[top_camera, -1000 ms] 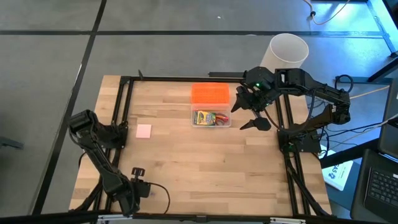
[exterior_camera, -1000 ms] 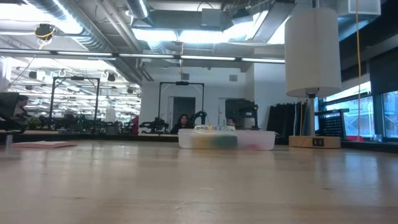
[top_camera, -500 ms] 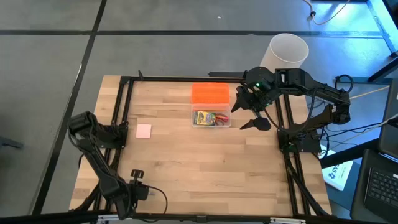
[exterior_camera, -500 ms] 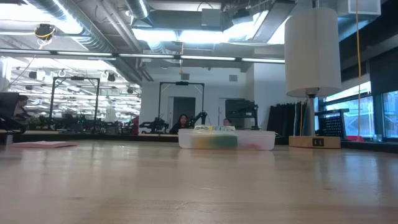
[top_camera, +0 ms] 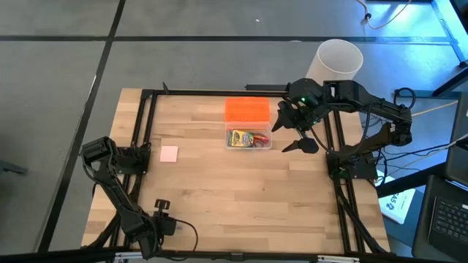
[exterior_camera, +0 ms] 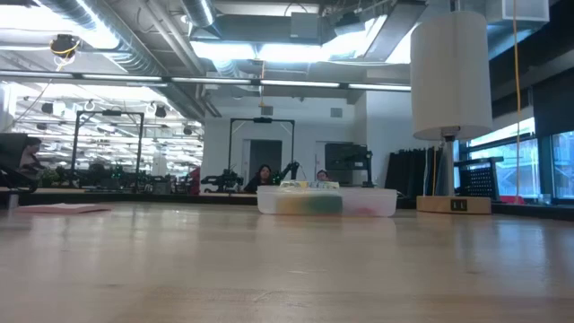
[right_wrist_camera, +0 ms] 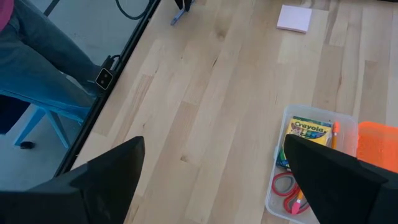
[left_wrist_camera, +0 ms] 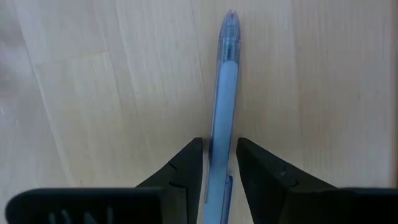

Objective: Pack school essentials
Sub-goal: Put the purple pen into the orange supply box

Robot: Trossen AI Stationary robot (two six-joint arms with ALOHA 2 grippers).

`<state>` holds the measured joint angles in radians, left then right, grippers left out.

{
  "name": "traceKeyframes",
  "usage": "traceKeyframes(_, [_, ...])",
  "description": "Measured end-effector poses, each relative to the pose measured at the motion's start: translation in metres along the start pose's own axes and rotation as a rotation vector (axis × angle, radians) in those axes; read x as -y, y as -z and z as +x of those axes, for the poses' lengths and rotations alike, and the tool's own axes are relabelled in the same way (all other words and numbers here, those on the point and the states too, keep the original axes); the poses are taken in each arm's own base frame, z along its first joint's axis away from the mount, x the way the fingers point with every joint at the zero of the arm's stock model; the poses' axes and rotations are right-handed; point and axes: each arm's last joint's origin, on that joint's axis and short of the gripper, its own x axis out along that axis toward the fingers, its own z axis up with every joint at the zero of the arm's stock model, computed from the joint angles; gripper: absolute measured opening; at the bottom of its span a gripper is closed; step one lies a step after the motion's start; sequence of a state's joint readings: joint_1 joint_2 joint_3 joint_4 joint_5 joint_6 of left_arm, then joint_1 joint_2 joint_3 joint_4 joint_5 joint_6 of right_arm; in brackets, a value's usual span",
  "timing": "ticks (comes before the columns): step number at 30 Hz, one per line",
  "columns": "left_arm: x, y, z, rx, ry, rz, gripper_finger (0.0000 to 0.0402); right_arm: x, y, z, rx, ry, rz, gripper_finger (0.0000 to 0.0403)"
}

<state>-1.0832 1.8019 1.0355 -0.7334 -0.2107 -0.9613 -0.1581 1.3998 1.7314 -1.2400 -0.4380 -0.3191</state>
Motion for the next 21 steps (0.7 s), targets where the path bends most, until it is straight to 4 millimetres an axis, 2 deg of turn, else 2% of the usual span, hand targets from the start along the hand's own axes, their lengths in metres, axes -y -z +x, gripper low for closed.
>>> traceKeyframes(12, [0.0000, 0.0001, 0.0008, 0.002, -0.002, 0.003, 0.0090, 0.0000, 0.0000, -0.0001, 0.000, 0.000, 0.001, 0.0385])
traceKeyframes(21, [0.0003, -0.0001, 0.0012, 0.009, -0.003, -0.029, 0.0024, 0.0001, 0.0000, -0.0001, 0.000, 0.001, 0.001, 0.0385])
